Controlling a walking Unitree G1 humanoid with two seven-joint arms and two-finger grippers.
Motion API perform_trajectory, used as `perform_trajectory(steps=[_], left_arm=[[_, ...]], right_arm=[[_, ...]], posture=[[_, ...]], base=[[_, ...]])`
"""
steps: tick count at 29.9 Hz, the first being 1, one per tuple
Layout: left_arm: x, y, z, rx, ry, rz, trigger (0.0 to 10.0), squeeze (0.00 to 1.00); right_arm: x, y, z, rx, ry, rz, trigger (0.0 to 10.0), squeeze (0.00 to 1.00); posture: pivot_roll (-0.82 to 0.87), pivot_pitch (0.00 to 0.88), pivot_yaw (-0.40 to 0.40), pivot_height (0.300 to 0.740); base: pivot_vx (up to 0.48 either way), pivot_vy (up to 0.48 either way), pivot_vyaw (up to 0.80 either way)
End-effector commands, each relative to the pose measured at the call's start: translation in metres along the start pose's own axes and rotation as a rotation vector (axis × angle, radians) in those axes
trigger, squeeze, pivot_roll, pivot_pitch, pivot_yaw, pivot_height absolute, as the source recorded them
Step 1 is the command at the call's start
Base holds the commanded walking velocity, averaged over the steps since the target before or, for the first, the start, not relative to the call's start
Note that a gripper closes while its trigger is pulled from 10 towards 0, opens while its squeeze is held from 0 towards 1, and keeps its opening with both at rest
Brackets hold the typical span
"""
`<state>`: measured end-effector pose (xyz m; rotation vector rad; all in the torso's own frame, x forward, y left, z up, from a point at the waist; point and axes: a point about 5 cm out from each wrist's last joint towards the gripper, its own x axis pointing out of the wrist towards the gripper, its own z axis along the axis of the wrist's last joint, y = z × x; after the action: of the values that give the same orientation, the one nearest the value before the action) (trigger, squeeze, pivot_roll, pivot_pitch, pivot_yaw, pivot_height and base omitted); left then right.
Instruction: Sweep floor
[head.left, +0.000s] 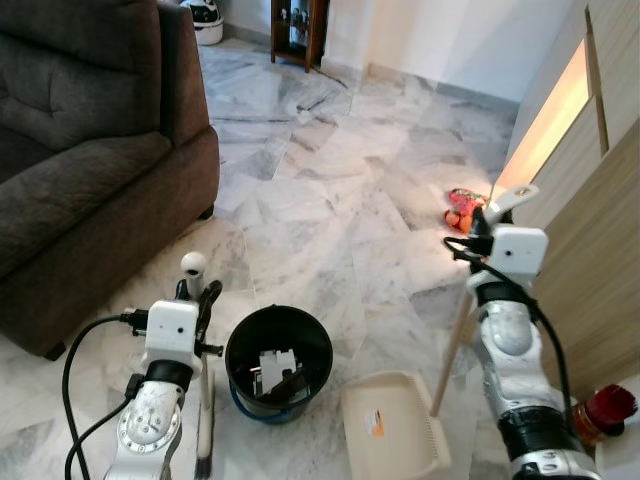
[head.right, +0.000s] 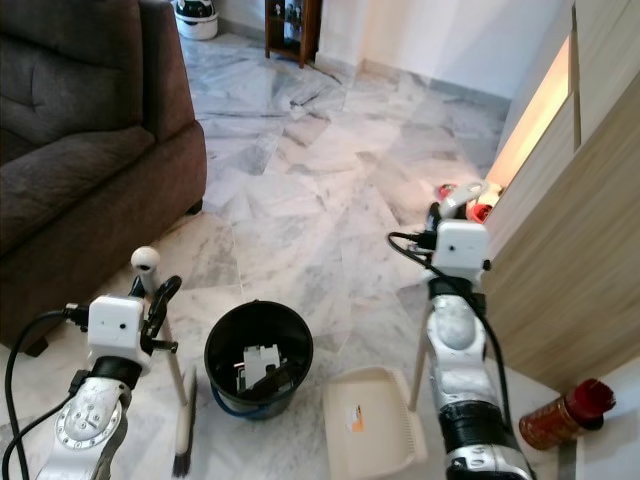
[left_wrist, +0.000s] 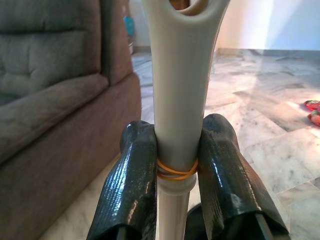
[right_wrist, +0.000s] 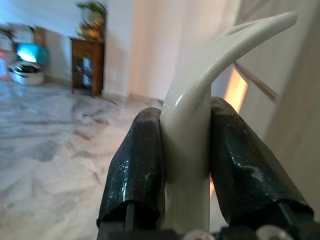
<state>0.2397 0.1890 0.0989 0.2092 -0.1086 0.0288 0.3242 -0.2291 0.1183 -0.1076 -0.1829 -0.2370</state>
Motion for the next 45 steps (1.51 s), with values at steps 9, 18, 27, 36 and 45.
perform_trajectory(steps=[9, 18, 27, 36, 45], left_arm=[[0.000, -0.003, 0.010, 0.012, -0.067, 0.020, 10.0, 0.00], [-0.003, 0.010, 0.011, 0.038, -0.074, 0.032, 10.0, 0.00], [0.002, -0.001, 0.004, 0.032, -0.057, -0.018, 10.0, 0.00], [0.008, 0.004, -0.016, -0.031, 0.024, 0.048, 10.0, 0.00], [0.004, 0.006, -0.027, -0.063, 0.064, 0.045, 10.0, 0.00]], right_arm=[[-0.019, -0.015, -0.030, 0.029, 0.108, 0.021, 10.0, 0.00], [-0.033, 0.005, -0.039, 0.073, 0.086, 0.140, 10.0, 0.00], [-0.044, 0.024, -0.045, 0.082, 0.097, 0.303, 10.0, 0.00], [-0.034, 0.027, -0.039, 0.107, 0.072, 0.307, 10.0, 0.00], [-0.039, 0.033, -0.037, 0.133, 0.048, 0.308, 10.0, 0.00]], posture=[[0.18, 0.000, -0.150, 0.740], [0.21, 0.000, -0.146, 0.740], [0.17, 0.000, -0.114, 0.740], [0.17, 0.000, -0.138, 0.740], [0.13, 0.000, -0.113, 0.740]], base=[[0.000, 0.000, 0.00], [0.000, 0.000, 0.00], [0.000, 0.000, 0.00], [0.000, 0.000, 0.00], [0.000, 0.000, 0.00]])
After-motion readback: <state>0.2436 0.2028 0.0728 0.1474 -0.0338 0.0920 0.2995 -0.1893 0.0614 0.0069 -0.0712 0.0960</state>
